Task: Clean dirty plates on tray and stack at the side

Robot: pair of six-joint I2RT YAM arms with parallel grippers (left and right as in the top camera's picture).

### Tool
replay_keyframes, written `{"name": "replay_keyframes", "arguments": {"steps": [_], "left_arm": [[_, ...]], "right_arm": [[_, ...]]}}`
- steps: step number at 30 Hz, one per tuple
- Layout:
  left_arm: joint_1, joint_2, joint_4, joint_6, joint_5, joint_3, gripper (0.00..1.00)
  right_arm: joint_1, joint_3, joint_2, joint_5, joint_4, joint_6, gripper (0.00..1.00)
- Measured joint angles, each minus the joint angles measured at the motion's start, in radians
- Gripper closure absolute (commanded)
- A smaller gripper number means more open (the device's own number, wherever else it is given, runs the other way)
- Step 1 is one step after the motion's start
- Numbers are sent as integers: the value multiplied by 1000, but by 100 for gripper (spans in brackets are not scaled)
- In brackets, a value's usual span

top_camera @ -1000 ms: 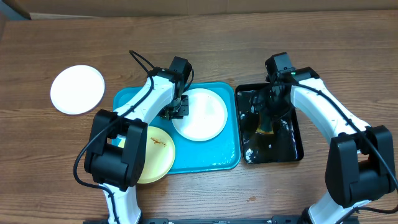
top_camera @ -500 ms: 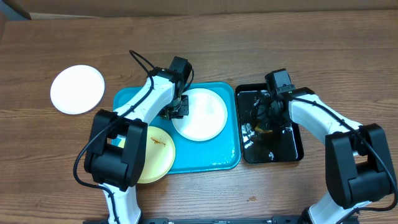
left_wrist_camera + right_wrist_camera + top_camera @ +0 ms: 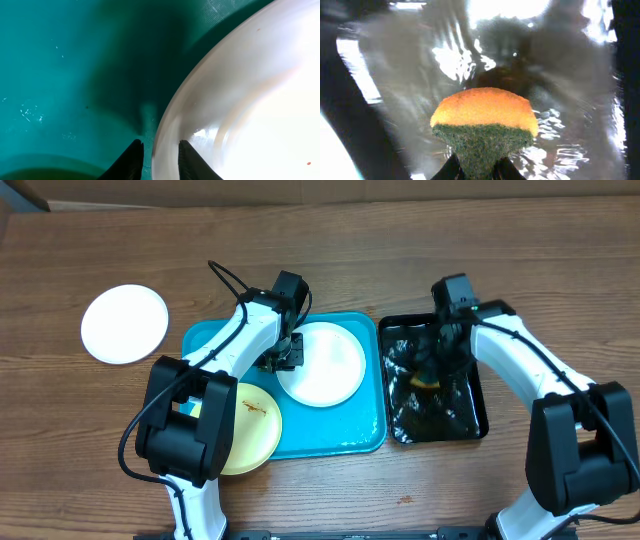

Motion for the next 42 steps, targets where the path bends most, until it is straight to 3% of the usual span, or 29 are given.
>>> {"name": "replay_keyframes", "arguments": {"steps": [10, 13, 22, 33, 36, 42], "left_arm": [[0, 0, 1, 0, 0, 0, 75], [0, 0, 1, 0, 0, 0, 75], [0, 0, 1, 0, 0, 0, 75], [0, 0, 1, 1, 0, 0, 90], [0, 0, 0, 2, 0, 0, 96], [0, 0, 1, 3, 3, 0, 96]], "right_arm": [[72, 14, -37, -370, 214, 19, 88], [147, 14, -37, -400, 272, 39, 96], [309, 15, -12, -377, 358, 132, 96], [288, 15, -1, -381, 485, 156, 96], [238, 15, -1, -447, 513, 159, 96], [89, 15, -1, -642, 513, 159, 96]]}}
